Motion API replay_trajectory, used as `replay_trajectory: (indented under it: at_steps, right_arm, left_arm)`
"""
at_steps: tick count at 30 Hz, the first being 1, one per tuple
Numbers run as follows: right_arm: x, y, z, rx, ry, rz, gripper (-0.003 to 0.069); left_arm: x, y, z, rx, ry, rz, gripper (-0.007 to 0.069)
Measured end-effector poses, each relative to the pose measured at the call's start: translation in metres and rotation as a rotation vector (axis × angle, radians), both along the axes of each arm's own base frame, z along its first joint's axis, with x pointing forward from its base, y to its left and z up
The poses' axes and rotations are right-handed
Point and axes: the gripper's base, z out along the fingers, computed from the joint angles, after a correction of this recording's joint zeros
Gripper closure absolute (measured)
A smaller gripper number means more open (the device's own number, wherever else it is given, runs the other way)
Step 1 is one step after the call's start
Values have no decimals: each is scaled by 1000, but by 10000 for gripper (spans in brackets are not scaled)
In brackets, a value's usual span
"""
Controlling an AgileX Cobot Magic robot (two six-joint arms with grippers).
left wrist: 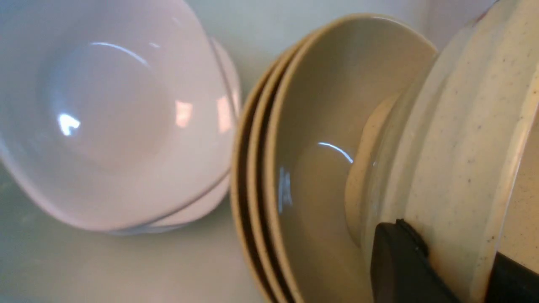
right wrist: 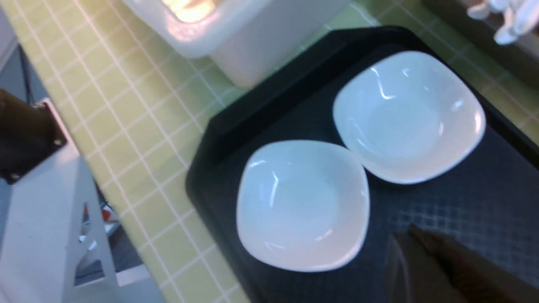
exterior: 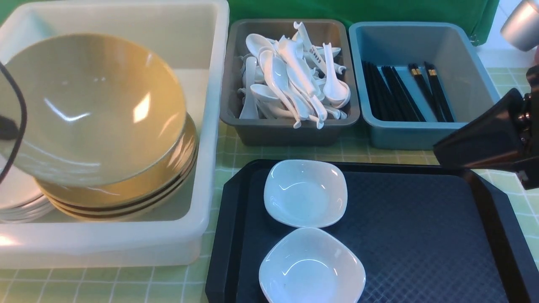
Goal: On green table put chopsticks spoon bowls plates into blue grey white boxes.
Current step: 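Place the tan bowl onto the bowl stack in the left bin with the left gripper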
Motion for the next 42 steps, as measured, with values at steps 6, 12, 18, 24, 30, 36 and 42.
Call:
replay_trajectory:
  at_steps: [6, 12, 18, 24, 30, 36, 42]
  right_arm:
    - [-7, 0, 4, 13, 0, 17, 639]
    - [-12, -1, 7, 18, -10, 23, 639]
    - [-14, 0, 7, 25, 2, 37, 636]
    - [-16, 1, 7, 29, 19, 52, 634]
    - [-25, 0, 7, 45, 15, 56, 629]
    - [-40, -4, 2, 48, -6, 56, 622]
    - [-58, -8, -2, 57, -35, 46, 620]
  left_arm:
    - [10, 8, -17, -33, 62, 40, 608]
    - [20, 14, -36, -74, 121, 45, 608]
    - [24, 7, -41, -82, 155, 34, 564]
    - [26, -5, -47, 27, 240, 10, 354]
    - [24, -12, -47, 145, 304, 8, 64]
    - [18, -10, -19, 217, 288, 46, -39]
    - [1, -22, 29, 244, 186, 22, -39]
